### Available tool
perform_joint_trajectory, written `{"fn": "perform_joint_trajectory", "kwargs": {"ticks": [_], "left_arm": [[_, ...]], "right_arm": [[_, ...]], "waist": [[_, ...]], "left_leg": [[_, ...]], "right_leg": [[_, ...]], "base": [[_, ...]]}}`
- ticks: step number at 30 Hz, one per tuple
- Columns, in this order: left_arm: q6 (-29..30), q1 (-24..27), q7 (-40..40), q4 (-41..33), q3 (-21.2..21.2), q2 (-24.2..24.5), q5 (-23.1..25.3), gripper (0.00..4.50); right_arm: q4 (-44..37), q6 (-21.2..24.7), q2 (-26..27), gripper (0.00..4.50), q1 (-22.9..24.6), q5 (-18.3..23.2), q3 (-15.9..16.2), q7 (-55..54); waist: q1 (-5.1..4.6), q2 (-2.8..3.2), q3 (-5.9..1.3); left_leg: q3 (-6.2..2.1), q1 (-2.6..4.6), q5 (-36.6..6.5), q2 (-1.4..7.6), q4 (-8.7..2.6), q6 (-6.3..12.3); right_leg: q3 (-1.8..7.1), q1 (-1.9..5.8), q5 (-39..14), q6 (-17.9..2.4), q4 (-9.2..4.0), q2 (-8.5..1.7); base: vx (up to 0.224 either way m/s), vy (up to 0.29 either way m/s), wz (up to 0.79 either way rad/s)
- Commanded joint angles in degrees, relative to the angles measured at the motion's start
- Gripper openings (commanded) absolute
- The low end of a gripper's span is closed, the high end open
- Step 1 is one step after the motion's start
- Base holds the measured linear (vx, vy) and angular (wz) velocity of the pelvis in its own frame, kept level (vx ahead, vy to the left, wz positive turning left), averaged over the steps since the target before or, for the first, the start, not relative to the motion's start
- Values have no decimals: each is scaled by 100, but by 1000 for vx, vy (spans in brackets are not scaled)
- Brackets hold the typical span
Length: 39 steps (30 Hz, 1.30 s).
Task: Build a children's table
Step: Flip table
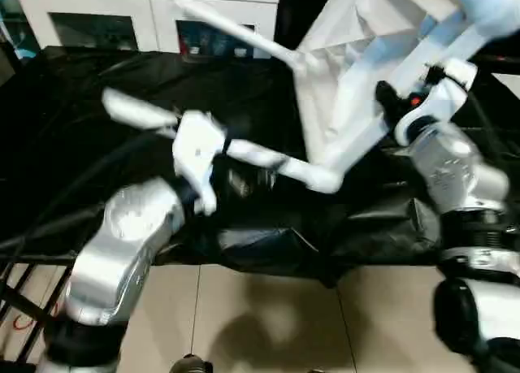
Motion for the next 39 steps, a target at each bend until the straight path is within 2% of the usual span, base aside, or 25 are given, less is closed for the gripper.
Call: {"fn": "perform_joint_trajectory", "kwargs": {"ticks": [1, 2, 3, 6, 8, 9, 10, 12, 13, 16, 17, 18, 21, 22, 24, 25, 26, 28, 29, 31, 35, 36, 37, 38, 39], "left_arm": [[-120, -251, -104, 72, -148, 114, 196, 450], [-236, -375, -121, 125, -201, 154, 304, 450], [-326, -471, -127, 169, -239, 174, 385, 450], [-632, -827, -200, 293, -389, 211, 613, 450], [-887, -1126, -282, 346, -512, 232, 743, 450], [-959, -1200, -292, 358, -534, 234, 780, 450], [-1138, -1371, -285, 395, -575, 239, 889, 450], [-1412, -1611, -272, 451, -618, 245, 1028, 450], [-1669, -1814, -293, 521, -642, 230, 1093, 450], [-1969, -1955, -410, 506, -757, 246, 1201, 450], [-2180, -2062, -305, 565, -837, 279, 1455, 450], [-2180, -2062, -305, 565, -837, 279, 1455, 450], [-2472, -2209, -74, 703, -836, 285, 1727, 450], [-2804, -2474, 291, 964, -764, 304, 2054, 450], [-3028, -2711, 543, 1294, -787, 410, 2461, 450], [-3086, -2755, 573, 1380, -794, 432, 2552, 450], [-3148, -2792, 609, 1498, -791, 459, 2631, 450], [-3212, -2905, 799, 1789, -753, 547, 2817, 450], [-3218, -2955, 861, 1902, -744, 590, 2882, 450], [-3343, -3110, 1011, 2260, -714, 705, 3073, 450], [-3686, -3371, 1167, 3051, -787, 916, 3372, 450], [-3717, -3396, 1181, 3134, -797, 934, 3408, 450], [-3786, -3451, 1224, 3312, -820, 965, 3490, 450], [-3933, -3551, 1357, 3596, -860, 1017, 3633, 450], [-3933, -3551, 1357, 3596, -860, 1017, 3633, 450]], "right_arm": [[79, 164, -218, 197, -102, -326, 196, 102], [130, 179, -276, 197, -141, -389, 278, 202], [168, 184, -313, 197, -169, -444, 340, 269], [328, 146, -409, 197, -286, -644, 532, 424], [442, 93, -440, 196, -401, -707, 647, 541], [466, 75, -440, 195, -429, -718, 676, 578], [512, 44, -430, 195, -486, -749, 740, 644], [567, -11, -396, 195, -554, -831, 850, 700], [634, -74, -344, 195, -628, -931, 958, 746], [678, -190, -179, 195, -690, -1063, 1111, 761], [668, -304, -46, 229, -686, -1104, 1237, 895], [668, -304, -46, 250, -686, -1104, 1237, 895], [699, -393, 103, 272, -693, -1121, 1297, 925], [772, -649, 288, 282, -700, -1133, 1370, 1030], [778, -842, 404, 293, -695, -1120, 1406, 1181], [786, -878, 422, 315, -699, -1120, 1405, 1213], [778, -912, 424, 326, -691, -1154, 1403, 1228], [608, -920, 397, 340, -601, -1143, 1406, 1340], [525, -919, 376, 349, -558, -1133, 1409, 1379], [228, -938, 276, 370, -384, -1096, 1442, 1557], [-356, -856, 109, 394, -7, -1066, 1459, 1809], [-411, -845, 94, 409, 30, -1068, 1464, 1826], [-533, -823, 64, 420, 117, -1078, 1475, 1848], [-776, -783, 7, 428, 291, -1099, 1485, 1857], [-776, -783, 7, 433, 291, -1099, 1485, 1857]], "waist": [[-35, -35, -445], [-27, -34, -447], [-34, -63, -443], [-33, -47, -444], [-27, -70, -448], [-34, -111, -450], [-23, -88, -448], [-29, -87, -448], [-25, -112, -446], [-56, -150, -447], [-86, -164, -450], [-86, -164, -450], [-187, -151, -460], [-217, -251, -467], [-227, -175, -480], [-258, -185, -475], [-255, -296, -461], [-223, -230, -465], [-229, -264, -464], [-179, -267, -461], [-121, -234, -479], [-100, -213, -470], [-82, -233, -483], [-75, -192, -478], [-55, -215, -477]], "left_leg": [[-77, 180, -1208, 142, -357, -358], [-73, 182, -1177, 142, -353, -349], [-72, 172, -1175, 142, -352, -327], [-78, 168, -1169, 144, -350, -344], [-79, 165, -1138, 154, -338, -337], [-73, 165, -1131, 153, -338, -316], [-76, 172, -1156, 155, -334, -324], [-79, 170, -1198, 160, -338, -350], [-84, 163, -1160, 161, -336, -353], [-88, 126, -1103, 160, -333, -343], [-85, 114, -1074, 160, -327, -326], [-85, 114, -1074, 160, -327, -326], [-104, 70, -957, 157, -324, -295], [-92, 79, -993, 157, -310, -252], [-114, 84, -1012, 161, -304, -240], [-132, 42, -898, 163, -315, -253], [-122, 56, -926, 168, -314, -255], [-110, 119, -1007, 173, -299, -241], [-110, 111, -980, 174, -301, -223], [-101, 143, -929, 178, -301, -203], [-113, 156, -674, 180, -309, -189], [-100, 173, -683, 167, -306, -171], [-102, 178, -655, 169, -303, -176], [-106, 179, -692, 167, -310, -196], [-101, 196, -785, 171, -308, -217]], "right_leg": [[164, 174, -1167, -679, -404, -165], [163, 170, -1120, -712, -405, -163], [162, 172, -1122, -718, -415, -158], [161, 183, -1115, -776, -399, -174], [164, 183, -1116, -812, -390, -193], [161, 181, -1112, -817, -402, -185], [164, 174, -1109, -844, -391, -195], [159, 178, -1140, -843, -392, -191], [158, 184, -1090, -862, -385, -198], [158, 209, -1041, -915, -360, -217], [160, 211, -1018, -910, -357, -215], [160, 211, -1018, -910, -357, -215], [150, 244, -897, -931, -331, -217], [150, 228, -910, -948, -347, -211], [160, 227, -901, -948, -325, -228], [145, 255, -759, -946, -301, -219], [135, 234, -804, -940, -319, -211], [157, 193, -834, -1001, -314, -214], [156, 199, -783, -1014, -310, -206], [164, 188, -672, -1007, -299, -205], [155, 204, -141, -1163, -235, -196], [162, 189, -114, -1148, -266, -172], [165, 205, 12, -1173, -240, -181], [165, 204, 5, -1178, -240, -181], [167, 201, -52, -1148, -260, -189]], "base": [[0, 0, 0], [0, 0, 0], [0, 0, 0], [0, 0, 0], [0, 0, 0], [0, 0, 0], [0, 0, 0], [0, 0, 0], [0, 0, 0], [0, 0, 0], [0, 0, 0], [0, 0, 0], [0, 0, 0], [0, 0, 0], [0, 0, 0], [0, 0, 0], [0, 0, 0], [0, 0, 0], [0, 0, 0], [0, 0, 0], [0, 0, 0], [0, 0, 0], [0, 0, 0], [0, 0, 0], [0, 0, 0]]}}
